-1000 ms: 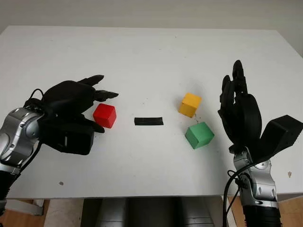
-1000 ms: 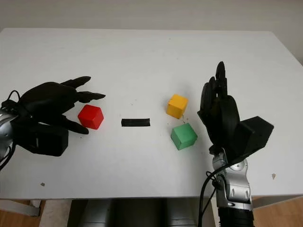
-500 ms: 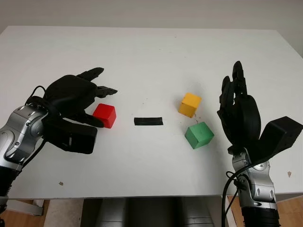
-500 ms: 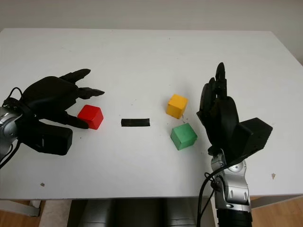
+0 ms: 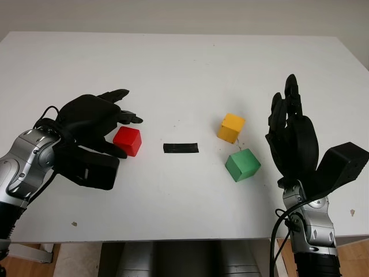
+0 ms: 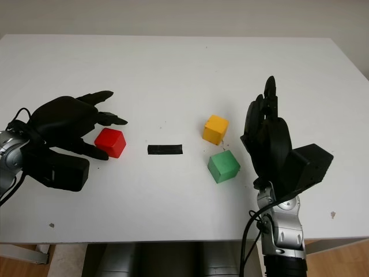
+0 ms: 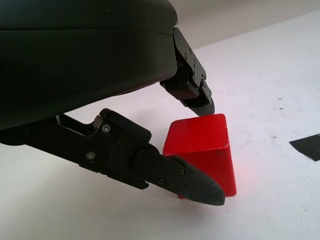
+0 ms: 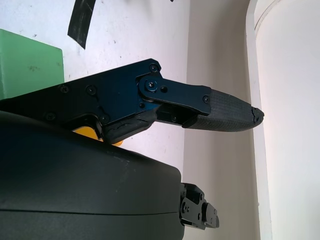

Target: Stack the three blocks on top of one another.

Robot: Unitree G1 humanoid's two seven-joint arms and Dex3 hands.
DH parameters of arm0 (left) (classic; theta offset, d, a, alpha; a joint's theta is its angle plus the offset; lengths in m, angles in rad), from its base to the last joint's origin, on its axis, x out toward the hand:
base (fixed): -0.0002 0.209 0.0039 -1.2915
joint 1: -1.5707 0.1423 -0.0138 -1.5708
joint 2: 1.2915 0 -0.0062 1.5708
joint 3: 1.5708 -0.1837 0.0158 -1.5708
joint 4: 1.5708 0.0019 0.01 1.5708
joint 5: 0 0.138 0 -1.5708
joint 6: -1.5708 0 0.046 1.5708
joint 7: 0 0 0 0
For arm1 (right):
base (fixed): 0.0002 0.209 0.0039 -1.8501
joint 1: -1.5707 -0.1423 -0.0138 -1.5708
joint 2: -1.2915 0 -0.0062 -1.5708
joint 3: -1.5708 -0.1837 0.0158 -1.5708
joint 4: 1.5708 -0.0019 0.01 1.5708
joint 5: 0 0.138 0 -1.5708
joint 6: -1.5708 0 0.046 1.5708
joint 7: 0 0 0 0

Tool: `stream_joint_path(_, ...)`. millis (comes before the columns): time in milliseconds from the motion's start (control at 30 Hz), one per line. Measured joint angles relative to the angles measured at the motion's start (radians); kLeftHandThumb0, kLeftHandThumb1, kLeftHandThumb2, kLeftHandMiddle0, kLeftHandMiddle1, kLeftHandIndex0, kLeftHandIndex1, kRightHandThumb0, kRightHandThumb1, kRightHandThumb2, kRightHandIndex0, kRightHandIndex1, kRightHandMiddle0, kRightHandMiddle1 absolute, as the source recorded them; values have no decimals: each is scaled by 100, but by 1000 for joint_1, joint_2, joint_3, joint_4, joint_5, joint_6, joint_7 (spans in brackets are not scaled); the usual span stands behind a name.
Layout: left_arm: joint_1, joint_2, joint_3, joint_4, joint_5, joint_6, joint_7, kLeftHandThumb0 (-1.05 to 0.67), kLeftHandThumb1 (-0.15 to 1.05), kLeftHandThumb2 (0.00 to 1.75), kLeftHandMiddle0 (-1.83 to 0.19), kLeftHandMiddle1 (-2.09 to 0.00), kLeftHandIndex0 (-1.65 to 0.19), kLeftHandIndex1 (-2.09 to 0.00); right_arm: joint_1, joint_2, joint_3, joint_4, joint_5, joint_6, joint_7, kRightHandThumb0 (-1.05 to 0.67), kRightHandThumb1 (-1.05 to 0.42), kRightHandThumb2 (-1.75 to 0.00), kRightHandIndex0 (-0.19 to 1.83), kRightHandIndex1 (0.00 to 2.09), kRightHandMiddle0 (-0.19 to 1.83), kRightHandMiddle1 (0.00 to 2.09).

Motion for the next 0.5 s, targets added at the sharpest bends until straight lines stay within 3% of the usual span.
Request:
stream_joint_path(200, 0, 0, -10, 2, 1, -5, 4, -67, 95, 6, -8, -6, -47, -27, 0, 1, -4, -1, 7, 0, -1, -76, -105, -63, -19, 0, -19, 0)
stream_joint_path(333, 0, -1, -14, 14, 1, -17, 32, -65, 98, 5, -14, -6, -23, -87, 0, 1, -4, -2, 10, 0, 0, -76, -105, -63, -19, 0, -19, 0)
stream_joint_path(500, 1, -10, -15, 30, 1, -31, 87, -55, 102, 6, -23, -6, -23, -114, 1, 1, -4, -3, 8, 0, 0, -76, -105, -63, -19, 0, -19, 0)
